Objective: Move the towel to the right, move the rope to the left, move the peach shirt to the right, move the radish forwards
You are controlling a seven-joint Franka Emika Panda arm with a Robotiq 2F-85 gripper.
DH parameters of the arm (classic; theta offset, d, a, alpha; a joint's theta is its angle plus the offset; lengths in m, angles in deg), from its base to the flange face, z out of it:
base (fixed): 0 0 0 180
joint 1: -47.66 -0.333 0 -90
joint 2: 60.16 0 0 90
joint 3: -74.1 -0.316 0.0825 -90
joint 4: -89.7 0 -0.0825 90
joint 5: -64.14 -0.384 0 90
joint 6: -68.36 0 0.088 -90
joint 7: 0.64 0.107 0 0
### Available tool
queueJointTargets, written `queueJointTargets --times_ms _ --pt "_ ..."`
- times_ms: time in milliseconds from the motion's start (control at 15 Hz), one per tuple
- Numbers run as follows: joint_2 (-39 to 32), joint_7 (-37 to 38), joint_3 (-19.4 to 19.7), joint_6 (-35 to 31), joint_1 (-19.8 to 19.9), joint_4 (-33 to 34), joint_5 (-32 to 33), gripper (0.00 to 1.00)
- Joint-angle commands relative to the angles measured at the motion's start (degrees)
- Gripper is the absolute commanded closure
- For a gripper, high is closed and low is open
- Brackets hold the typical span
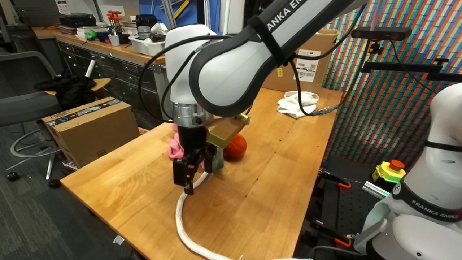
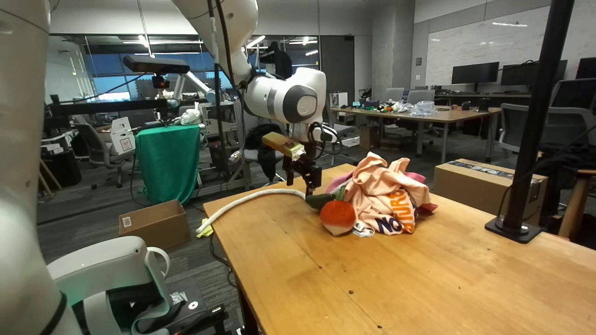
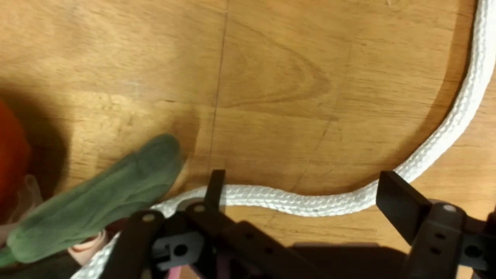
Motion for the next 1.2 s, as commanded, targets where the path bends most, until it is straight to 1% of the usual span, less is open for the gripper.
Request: queueJointTargets --times_ms 0,267,600,933,1133 --pt "0.64 3.83 0.50 -1.61 -0.79 -1.03 0.94 0.00" --pt "0.74 7.42 1.88 -4.11 -0.77 -2.14 2.26 0.00" --pt "0.91 11.93 4.18 -7.56 -0.86 -3.07 5.80 0.00" --pt "0.80 14.35 5.30 -8.46 -0.70 -3.41 7.48 0.00" --pt "0.96 14.76 5.52 -8.80 -0.59 -3.76 7.44 0.00"
